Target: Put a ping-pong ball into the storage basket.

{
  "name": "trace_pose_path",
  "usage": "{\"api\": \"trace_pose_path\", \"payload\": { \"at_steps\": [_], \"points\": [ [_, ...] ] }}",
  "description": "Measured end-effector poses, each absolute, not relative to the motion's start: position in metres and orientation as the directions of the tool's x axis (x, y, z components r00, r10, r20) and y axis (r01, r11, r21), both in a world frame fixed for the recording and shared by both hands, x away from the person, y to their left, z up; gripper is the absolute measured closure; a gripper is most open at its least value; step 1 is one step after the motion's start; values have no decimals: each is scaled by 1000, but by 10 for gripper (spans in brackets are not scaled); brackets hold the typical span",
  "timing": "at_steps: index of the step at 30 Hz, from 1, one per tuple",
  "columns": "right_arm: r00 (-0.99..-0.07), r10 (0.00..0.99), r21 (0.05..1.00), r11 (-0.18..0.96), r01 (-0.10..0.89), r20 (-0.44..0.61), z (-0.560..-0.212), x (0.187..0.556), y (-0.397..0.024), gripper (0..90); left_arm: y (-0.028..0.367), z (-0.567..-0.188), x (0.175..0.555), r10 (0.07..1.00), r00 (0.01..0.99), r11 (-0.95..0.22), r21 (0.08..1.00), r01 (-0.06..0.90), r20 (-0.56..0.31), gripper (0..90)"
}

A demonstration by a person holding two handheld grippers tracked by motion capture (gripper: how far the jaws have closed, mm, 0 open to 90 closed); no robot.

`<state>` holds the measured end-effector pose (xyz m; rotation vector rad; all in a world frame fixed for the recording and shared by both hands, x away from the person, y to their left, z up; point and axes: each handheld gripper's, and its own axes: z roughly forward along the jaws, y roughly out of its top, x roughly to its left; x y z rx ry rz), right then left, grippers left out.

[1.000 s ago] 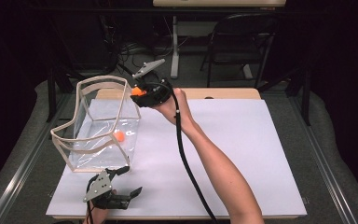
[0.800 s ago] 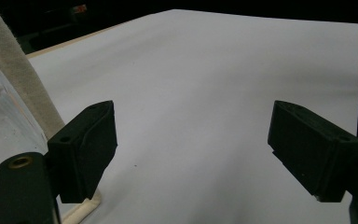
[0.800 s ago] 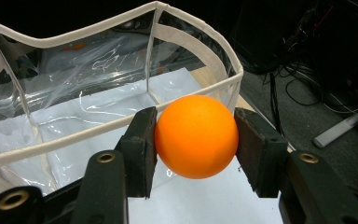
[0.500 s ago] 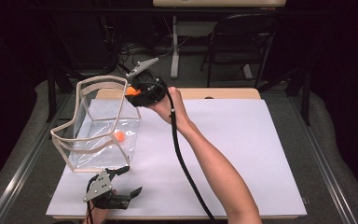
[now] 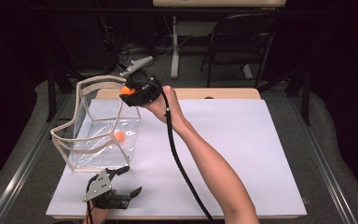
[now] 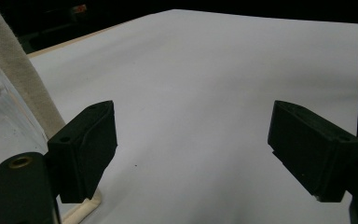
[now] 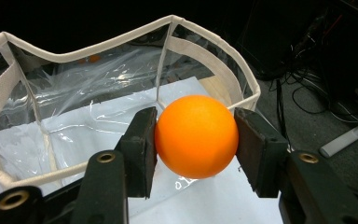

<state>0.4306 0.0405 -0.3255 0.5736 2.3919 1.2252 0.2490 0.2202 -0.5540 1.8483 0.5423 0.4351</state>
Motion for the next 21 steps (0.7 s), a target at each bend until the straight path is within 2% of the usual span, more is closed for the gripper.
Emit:
{"api": "trace_pose_path", "payload": {
  "at_steps": [21],
  "points": [
    [-841, 516, 824, 540, 174, -160, -321, 434, 51, 512, 219, -554, 250, 553, 832, -295, 943, 154, 37, 157]
  ]
}}
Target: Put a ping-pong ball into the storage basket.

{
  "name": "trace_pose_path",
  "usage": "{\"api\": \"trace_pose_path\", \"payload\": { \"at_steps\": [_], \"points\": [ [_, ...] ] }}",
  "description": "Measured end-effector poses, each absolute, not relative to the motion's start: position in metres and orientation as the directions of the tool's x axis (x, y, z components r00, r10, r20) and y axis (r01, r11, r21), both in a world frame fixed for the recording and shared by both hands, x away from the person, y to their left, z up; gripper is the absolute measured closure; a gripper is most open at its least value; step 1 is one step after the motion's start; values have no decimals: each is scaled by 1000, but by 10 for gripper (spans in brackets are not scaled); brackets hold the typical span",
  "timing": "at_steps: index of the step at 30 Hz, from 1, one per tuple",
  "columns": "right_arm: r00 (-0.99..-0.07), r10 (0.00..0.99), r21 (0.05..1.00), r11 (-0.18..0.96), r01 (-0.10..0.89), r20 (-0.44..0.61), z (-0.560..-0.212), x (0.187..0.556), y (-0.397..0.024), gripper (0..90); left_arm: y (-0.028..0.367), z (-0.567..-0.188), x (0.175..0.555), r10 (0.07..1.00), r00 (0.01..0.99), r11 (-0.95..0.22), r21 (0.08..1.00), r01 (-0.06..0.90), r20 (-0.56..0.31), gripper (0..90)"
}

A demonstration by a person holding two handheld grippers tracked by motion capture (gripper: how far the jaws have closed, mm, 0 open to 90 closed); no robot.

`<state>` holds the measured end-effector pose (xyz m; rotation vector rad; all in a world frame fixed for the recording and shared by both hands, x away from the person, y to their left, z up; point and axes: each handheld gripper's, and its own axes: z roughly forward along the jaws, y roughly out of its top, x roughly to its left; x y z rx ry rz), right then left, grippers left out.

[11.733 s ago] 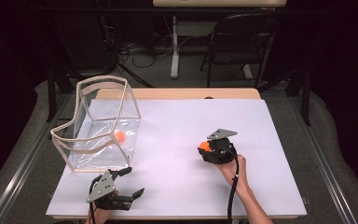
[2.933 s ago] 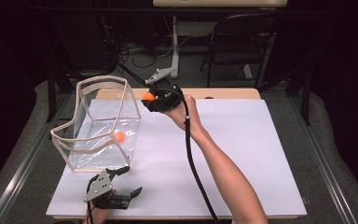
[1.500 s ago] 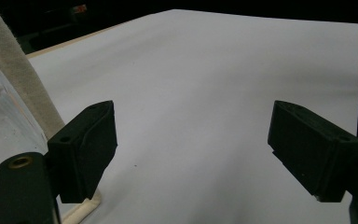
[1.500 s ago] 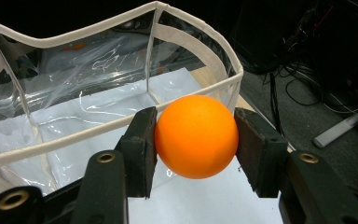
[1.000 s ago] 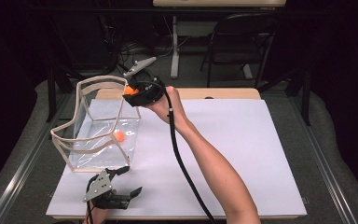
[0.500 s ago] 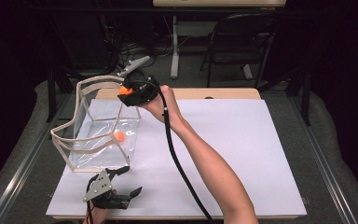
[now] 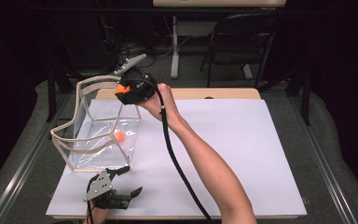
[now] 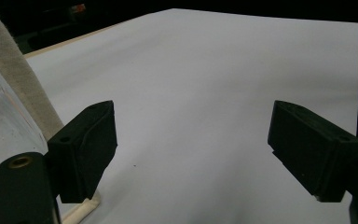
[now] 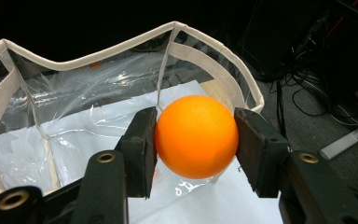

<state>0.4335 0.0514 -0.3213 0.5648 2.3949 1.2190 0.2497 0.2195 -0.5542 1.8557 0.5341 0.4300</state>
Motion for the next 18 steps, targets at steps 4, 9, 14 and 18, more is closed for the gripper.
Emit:
{"api": "trace_pose_path", "payload": {
  "at_steps": [4, 9, 14, 18],
  "points": [
    [-842, 516, 824, 538, 177, -156, -323, 436, 52, 512, 219, -554, 250, 554, 831, -293, 943, 154, 37, 157],
    [-843, 516, 823, 539, 178, -156, -324, 437, 57, 512, 219, -554, 250, 557, 830, -291, 944, 156, 35, 157],
    [-843, 516, 824, 538, 178, -154, -321, 438, 63, 512, 220, -554, 249, 558, 829, -290, 944, 156, 35, 157],
    [-845, 510, 823, 542, 171, -161, -319, 438, 68, 512, 220, -554, 250, 558, 829, -293, 943, 158, 34, 157]
  ]
}}
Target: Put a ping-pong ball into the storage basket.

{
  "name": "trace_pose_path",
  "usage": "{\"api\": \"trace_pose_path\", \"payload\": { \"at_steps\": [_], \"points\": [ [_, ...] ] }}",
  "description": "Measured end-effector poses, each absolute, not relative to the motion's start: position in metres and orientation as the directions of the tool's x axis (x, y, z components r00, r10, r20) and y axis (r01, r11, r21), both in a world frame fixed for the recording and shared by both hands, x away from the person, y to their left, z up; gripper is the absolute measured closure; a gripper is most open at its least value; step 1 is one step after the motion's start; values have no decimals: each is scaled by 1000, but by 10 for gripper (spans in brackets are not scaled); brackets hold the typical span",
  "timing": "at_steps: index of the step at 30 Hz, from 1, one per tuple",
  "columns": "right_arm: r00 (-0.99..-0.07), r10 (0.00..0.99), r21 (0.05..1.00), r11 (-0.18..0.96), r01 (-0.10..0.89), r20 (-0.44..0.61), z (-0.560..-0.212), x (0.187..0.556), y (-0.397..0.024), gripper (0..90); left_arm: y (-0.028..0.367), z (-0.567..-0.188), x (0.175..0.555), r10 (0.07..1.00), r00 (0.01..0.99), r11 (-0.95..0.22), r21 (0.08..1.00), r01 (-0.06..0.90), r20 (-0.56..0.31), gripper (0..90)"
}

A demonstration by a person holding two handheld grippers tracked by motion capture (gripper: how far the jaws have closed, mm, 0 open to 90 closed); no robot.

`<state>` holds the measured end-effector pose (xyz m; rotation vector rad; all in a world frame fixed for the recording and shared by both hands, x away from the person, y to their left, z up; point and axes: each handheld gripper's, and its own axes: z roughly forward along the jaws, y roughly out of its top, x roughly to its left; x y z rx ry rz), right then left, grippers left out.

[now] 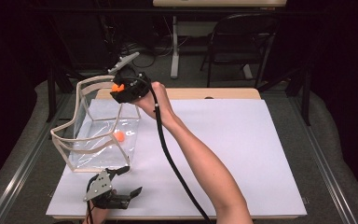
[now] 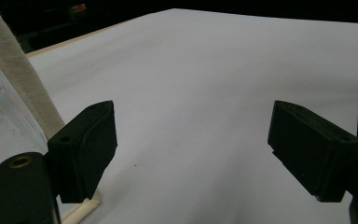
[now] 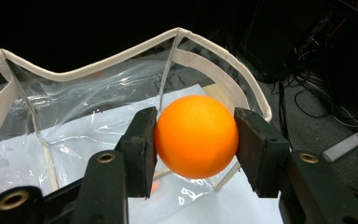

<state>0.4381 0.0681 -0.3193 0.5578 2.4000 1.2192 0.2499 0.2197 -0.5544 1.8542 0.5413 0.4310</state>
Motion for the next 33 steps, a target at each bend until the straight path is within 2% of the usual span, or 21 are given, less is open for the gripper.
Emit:
{"api": "trace_pose_path", "payload": {
  "at_steps": [33],
  "points": [
    [-856, 492, 810, 560, 173, -158, -315, 444, 103, 511, 220, -554, 250, 557, 830, -292, 944, 152, 38, 157]
  ]
}}
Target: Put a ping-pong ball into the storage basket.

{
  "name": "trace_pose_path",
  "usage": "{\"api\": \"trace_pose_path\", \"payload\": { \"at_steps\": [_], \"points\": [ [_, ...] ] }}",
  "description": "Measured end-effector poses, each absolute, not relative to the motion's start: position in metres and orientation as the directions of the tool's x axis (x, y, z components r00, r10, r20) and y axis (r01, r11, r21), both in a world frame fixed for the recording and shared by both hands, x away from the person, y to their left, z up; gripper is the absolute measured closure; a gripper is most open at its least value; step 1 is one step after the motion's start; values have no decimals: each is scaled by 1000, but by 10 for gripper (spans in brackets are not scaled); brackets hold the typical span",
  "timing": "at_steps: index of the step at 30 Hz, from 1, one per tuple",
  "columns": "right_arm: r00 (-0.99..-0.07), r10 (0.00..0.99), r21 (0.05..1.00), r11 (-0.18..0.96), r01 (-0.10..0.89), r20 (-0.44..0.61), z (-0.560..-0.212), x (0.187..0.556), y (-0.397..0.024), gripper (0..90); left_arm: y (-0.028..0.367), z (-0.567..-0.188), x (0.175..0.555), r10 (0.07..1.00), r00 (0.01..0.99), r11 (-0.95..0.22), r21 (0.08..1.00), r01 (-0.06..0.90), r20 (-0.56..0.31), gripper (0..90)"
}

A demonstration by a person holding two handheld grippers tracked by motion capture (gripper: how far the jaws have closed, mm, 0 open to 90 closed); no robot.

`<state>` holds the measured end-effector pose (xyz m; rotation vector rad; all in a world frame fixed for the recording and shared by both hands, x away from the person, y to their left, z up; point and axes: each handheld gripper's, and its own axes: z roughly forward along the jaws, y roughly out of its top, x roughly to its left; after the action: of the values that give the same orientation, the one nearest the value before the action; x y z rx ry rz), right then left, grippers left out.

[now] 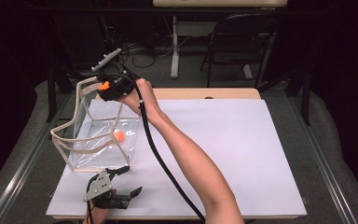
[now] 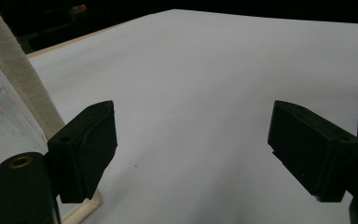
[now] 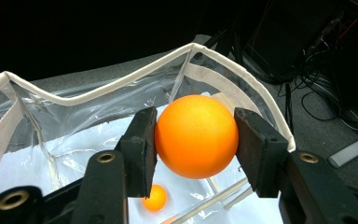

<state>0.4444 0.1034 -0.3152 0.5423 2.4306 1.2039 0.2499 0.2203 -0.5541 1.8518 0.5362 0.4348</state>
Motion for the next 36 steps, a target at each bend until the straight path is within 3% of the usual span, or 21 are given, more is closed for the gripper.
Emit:
{"api": "trace_pose_path", "payload": {
  "at_steps": [36],
  "points": [
    [-861, 490, 754, 615, 230, -136, -342, 458, 126, 510, 220, -554, 250, 554, 832, -295, 943, 154, 37, 157]
  ]
}}
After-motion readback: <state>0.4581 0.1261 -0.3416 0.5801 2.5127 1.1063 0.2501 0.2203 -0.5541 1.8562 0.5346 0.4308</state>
